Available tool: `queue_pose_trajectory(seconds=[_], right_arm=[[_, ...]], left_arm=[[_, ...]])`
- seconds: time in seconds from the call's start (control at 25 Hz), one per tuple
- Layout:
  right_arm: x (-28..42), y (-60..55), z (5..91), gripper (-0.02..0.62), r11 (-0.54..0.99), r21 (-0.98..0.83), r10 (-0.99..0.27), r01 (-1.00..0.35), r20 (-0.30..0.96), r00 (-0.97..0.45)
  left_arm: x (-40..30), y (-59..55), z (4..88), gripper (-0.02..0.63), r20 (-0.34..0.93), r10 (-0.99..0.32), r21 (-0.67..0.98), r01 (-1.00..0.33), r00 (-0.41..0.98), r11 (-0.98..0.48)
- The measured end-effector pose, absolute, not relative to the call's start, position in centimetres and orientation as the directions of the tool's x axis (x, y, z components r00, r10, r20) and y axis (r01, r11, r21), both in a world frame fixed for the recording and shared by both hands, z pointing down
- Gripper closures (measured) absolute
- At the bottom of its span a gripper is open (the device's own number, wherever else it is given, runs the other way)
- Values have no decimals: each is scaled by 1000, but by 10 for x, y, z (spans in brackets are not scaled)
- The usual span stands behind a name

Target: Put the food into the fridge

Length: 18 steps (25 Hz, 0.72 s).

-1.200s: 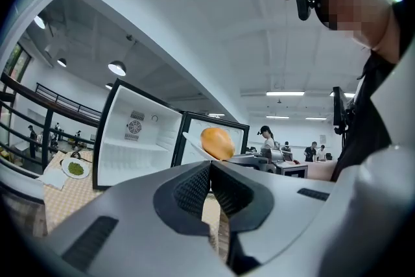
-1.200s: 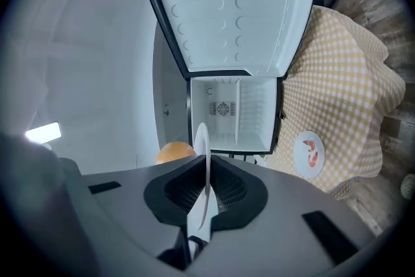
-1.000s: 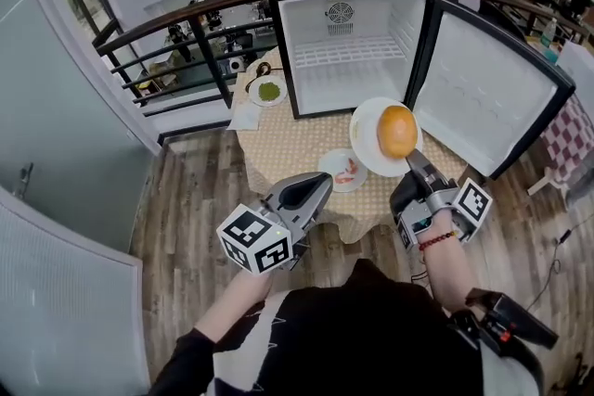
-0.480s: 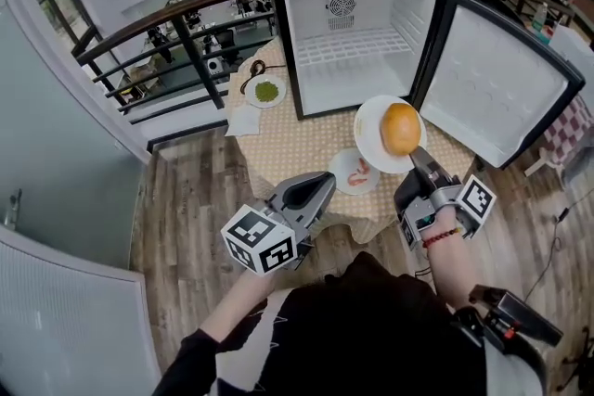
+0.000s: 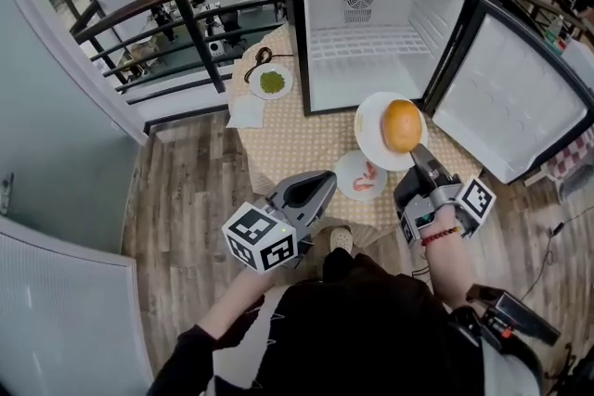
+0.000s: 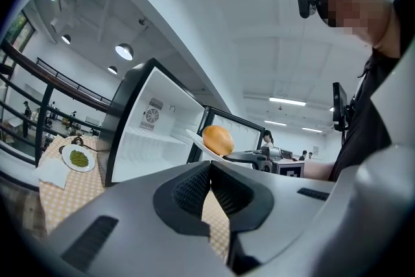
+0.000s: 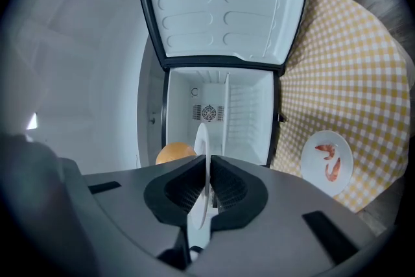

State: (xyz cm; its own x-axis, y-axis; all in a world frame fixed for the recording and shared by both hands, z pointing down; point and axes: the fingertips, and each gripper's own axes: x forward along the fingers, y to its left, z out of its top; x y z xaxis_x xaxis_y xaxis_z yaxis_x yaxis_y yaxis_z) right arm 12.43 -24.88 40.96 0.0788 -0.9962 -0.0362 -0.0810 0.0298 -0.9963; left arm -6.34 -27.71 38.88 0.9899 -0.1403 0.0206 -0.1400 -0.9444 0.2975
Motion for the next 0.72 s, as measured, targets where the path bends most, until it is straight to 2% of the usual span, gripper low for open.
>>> queue_pose_trajectory(seconds=[0.4, 0.72], right_arm=[[162, -323, 395, 571, 54, -994, -998, -94, -58, 38], [204, -375, 392, 571, 37, -989, -997, -146, -47, 65]], left_arm=[[-26, -341, 376, 592, 2, -170, 305, -162, 985, -938], [7, -385, 382, 592, 6, -169, 311, -163, 986, -936]])
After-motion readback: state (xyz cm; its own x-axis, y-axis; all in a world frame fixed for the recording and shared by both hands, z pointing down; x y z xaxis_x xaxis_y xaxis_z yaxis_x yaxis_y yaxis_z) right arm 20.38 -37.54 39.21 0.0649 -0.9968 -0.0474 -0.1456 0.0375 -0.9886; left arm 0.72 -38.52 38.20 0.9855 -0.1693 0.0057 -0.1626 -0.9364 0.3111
